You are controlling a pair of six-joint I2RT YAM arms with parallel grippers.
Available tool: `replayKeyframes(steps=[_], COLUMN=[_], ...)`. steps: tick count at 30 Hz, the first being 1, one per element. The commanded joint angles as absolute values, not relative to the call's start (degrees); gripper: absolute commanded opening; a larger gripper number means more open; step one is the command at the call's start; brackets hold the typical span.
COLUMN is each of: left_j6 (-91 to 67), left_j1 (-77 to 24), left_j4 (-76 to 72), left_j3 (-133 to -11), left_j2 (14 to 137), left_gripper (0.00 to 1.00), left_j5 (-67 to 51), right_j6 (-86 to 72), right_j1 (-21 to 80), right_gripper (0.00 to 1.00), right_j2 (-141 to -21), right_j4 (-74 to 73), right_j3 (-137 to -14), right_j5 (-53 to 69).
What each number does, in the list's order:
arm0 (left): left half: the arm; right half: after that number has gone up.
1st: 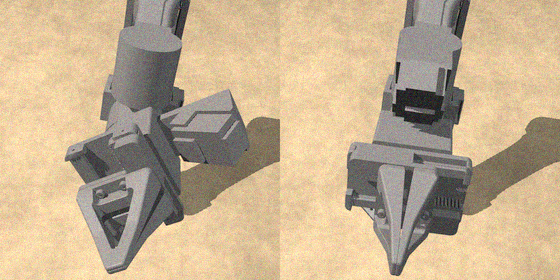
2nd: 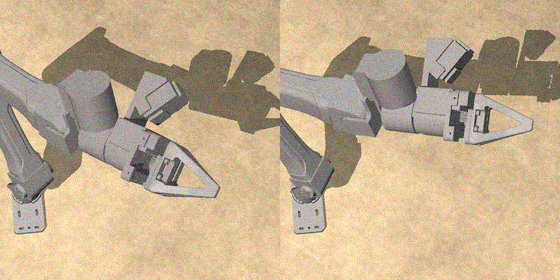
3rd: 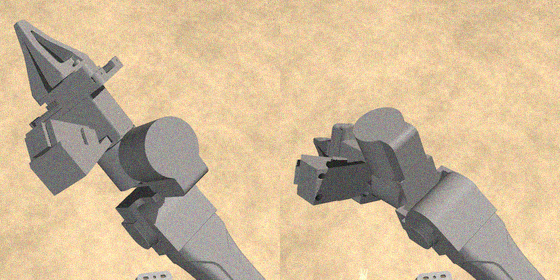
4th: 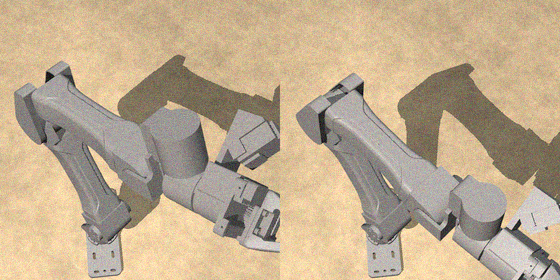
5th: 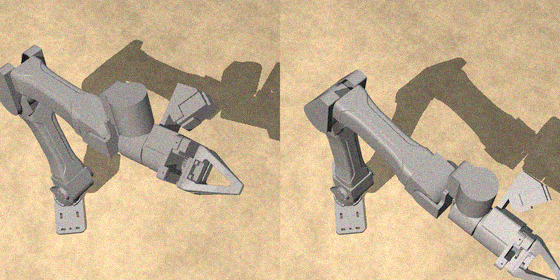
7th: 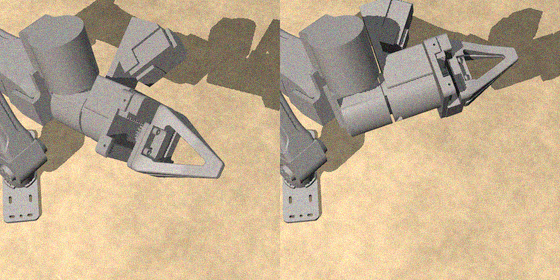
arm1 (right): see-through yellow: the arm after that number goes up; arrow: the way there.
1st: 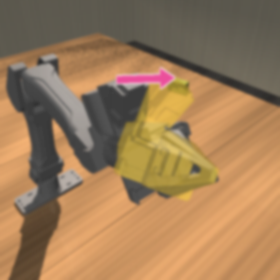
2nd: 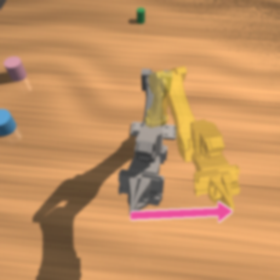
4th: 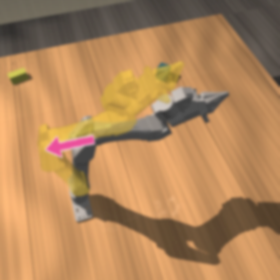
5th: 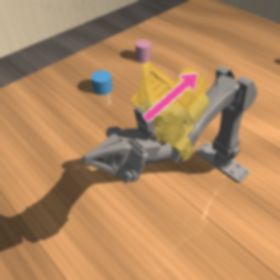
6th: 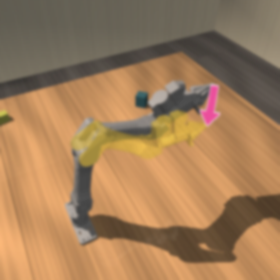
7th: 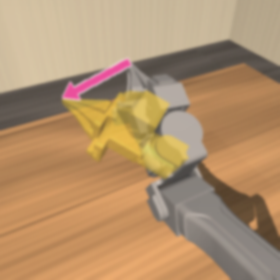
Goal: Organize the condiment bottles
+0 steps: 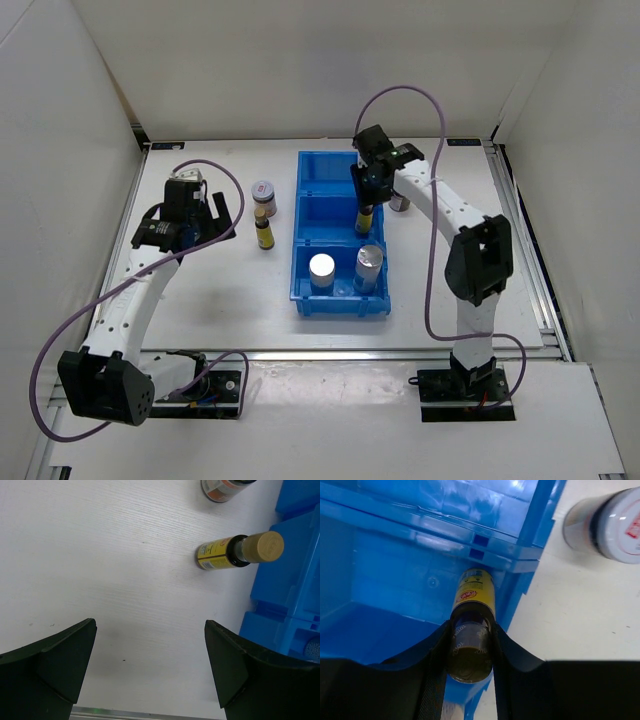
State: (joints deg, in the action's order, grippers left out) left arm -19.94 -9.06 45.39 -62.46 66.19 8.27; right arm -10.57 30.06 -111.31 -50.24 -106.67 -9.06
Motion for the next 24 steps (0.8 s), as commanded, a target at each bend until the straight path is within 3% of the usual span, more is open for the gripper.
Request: replayKeyframes(steps=[1, 4, 6, 9, 10, 11, 13, 14, 17, 24], left_j6=[-19.51, -19.51, -18.99, -18.98, -18.98, -18.98, -18.98, -18.98, -18.98, -20.13], left_j1=[-8.79, -8.79, -8.79, -8.79, -8.79, -8.79, -8.79, -8.79, -8.79, -11.42], left_j4=[44.65, 44.65, 44.65, 44.65, 44.65, 44.65, 44.65, 44.65, 44.65, 44.04], left_j3=[-62.93, -62.93, -63.54, -64.16, -64.77, -64.78, -66.09, -66.09, -66.71, -67.24], left_j2=[64.34, 65.12, 66.52, 67.15, 67.76, 67.76, 67.76, 67.76, 67.76, 67.93], left_gripper=[1.0, 1.0, 1.0, 1.0, 1.0, 1.0, 1.0, 1.0, 1.0, 1.0], left_j5=[6.51, 5.8, 4.49, 2.64, 1.94, 1.41, 0.8, 0.79, -1.84, -3.16], right_j6=[-10.72, -10.72, -10.72, -11.25, -11.25, -11.25, -11.25, -11.25, -11.86, -12.39], right_j1=[30.49, 31.03, 31.03, 31.55, 32.16, 32.86, 33.57, 34.18, 34.72, 35.24], right_gripper=[0.0, 0.04, 0.14, 0.17, 0.26, 0.41, 0.51, 0.64, 0.87, 0.95], right_j2=[-111.45, -112.06, -112.06, -112.06, -112.06, -111.19, -109.79, -109.25, -107.84, -99.95], right_j4=[-45.36, -43.34, -42.19, -42.19, -42.19, -42.19, -42.19, -42.19, -43.67, -45.61], right_j3=[-106.18, -104.16, -101.96, -101.25, -100.64, -100.63, -100.11, -100.11, -100.11, -101.16], right_j5=[-6.94, -7.56, -8.09, -8.7, -9.83, -10.89, -12.82, -14.4, -16.69, -21.44])
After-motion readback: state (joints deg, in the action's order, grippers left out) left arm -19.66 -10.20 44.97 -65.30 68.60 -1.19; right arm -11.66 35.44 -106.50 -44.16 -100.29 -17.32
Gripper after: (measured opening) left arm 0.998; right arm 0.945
